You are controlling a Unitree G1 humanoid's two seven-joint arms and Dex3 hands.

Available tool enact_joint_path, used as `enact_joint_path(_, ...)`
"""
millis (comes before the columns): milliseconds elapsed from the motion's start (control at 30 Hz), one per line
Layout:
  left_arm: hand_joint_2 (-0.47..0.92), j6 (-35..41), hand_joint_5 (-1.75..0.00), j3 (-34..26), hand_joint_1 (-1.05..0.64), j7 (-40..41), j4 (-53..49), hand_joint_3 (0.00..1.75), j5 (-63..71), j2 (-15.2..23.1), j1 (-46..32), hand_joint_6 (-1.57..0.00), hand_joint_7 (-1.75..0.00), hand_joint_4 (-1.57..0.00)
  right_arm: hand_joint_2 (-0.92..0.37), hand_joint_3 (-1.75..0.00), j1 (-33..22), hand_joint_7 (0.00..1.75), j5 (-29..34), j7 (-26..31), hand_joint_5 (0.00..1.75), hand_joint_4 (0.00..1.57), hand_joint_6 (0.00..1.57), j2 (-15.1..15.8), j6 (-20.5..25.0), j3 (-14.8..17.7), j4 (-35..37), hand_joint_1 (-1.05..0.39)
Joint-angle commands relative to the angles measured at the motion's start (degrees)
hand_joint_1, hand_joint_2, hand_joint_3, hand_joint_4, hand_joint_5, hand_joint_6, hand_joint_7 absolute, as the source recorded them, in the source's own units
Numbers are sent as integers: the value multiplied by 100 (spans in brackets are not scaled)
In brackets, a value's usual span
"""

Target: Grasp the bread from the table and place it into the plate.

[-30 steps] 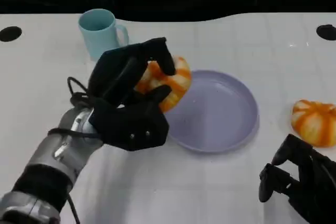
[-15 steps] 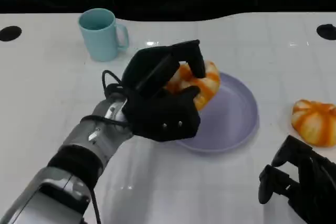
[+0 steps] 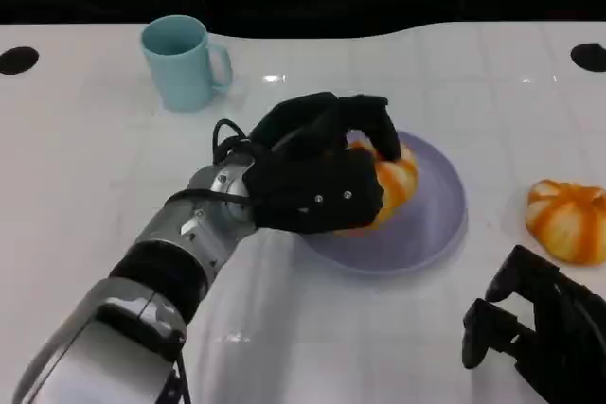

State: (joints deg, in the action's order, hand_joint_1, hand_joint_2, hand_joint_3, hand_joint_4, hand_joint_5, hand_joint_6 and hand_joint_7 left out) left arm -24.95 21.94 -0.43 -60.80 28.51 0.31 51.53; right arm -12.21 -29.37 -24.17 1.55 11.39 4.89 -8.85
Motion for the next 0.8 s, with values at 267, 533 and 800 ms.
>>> enact_joint_path(267, 92, 239, -47, 374, -74, -526, 366, 36, 328, 388, 187, -19, -5, -1, -92, -34, -19, 156, -64, 16, 175, 73, 60, 59, 27, 38, -76, -58)
enact_joint_path(533, 92, 386, -39, 379, -82, -923, 1019, 37, 271, 653, 3, -18, -4, 0, -92, -34, -25, 156, -96, -13, 175, 73, 60, 54, 11, 42, -70, -58)
enact_joint_path(800, 92, 254, -45, -67, -75, -1338, 2005, 33, -471, 903, -728, -25, -6, -7, -92, -35, -46, 158, -45, 50, 175, 73, 58, 46, 16, 13, -136, -58)
